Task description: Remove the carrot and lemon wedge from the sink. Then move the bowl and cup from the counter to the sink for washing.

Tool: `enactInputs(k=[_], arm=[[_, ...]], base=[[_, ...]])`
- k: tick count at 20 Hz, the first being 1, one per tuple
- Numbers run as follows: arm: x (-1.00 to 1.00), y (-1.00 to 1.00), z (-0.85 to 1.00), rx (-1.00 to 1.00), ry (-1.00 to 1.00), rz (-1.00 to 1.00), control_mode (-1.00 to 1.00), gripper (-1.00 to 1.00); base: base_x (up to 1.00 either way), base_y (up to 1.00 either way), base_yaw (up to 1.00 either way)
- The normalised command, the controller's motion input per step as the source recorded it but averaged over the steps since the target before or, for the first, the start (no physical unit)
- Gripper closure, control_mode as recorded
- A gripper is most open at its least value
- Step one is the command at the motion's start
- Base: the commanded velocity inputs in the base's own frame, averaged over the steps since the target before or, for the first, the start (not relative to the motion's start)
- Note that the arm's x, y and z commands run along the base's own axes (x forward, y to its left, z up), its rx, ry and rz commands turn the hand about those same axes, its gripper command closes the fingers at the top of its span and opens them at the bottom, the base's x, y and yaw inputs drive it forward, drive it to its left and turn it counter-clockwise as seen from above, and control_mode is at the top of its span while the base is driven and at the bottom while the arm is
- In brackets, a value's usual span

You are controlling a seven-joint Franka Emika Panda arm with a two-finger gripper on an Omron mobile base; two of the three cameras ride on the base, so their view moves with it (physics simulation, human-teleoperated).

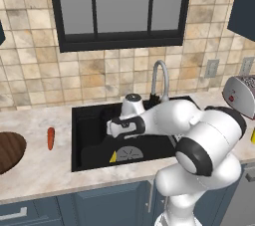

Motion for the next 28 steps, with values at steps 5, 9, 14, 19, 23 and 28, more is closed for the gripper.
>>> enactInputs(k=[5, 9, 14, 19, 23, 28], arm=[[0.06, 0.00, -0.14, 0.05, 0.00, -0.20, -1.00, -1.00], [0.08, 0.00, -0.09, 0.12, 0.01, -0.12, -1.00, -1.00], [0.09, -0.02, -0.07, 0.19, 0.13, -0.04, -1.00, -1.00], [0.03, -0.01, -0.12, 0.07, 0.07, -0.01, -1.00, -1.00], [0.00, 0.00, -0.15, 0.00, 0.00, 0.00, -1.00, -1.00], [0.01, 0.00, -0.15, 0.00, 0.00, -0.01, -1.00, -1.00]], base=[[0.00, 0.00, 0.00], [0.00, 0.00, 0.00], [0.00, 0.00, 0.00], [0.00, 0.00, 0.00], [0.00, 0.00, 0.00], [0.00, 0.00, 0.00]])
